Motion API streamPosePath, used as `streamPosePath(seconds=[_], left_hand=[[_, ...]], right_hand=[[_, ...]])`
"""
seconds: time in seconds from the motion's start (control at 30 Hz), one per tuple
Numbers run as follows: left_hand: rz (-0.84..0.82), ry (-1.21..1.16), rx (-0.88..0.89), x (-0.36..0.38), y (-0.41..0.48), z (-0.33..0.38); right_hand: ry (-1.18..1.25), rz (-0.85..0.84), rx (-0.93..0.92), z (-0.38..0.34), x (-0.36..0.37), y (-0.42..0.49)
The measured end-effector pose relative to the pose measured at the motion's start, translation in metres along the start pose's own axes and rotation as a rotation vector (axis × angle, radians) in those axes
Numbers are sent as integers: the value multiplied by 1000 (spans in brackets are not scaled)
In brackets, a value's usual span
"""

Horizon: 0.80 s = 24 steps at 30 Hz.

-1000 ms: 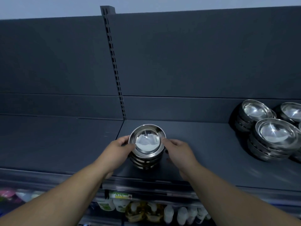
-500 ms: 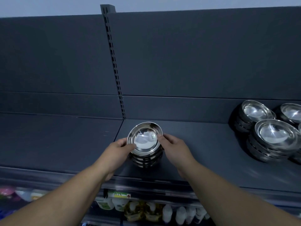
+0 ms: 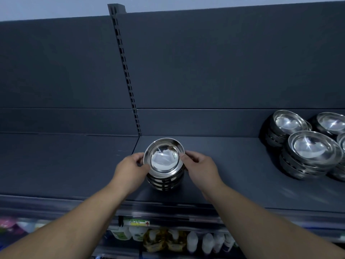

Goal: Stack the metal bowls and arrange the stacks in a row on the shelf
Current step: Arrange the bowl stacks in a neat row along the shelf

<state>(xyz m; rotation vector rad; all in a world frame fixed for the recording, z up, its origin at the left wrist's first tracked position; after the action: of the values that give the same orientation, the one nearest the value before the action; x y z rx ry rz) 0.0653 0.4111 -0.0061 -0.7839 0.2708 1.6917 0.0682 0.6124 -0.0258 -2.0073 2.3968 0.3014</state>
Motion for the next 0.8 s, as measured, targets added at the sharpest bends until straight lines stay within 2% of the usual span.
streamPosePath(seconds=[0.3,0.8], left_hand=[[31,56,-44,-6,7,10],[20,-80,-146,-11,13,12]], right_hand=[[-4,14,35,3,-1,5],[-1,-26,1,2,-2,-2]])
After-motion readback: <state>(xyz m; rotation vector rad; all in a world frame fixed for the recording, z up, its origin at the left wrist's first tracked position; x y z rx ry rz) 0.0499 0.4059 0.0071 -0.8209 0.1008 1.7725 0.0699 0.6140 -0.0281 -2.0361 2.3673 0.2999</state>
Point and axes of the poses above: each hand's wrist, its own y-axis towards the middle knuckle, its own x-axis out of the palm, z = x × y, the point moved 3 cm from there along y, towards the middle knuckle, and after that the axes turned 15 degrees about -x, right-handed, at the moved point
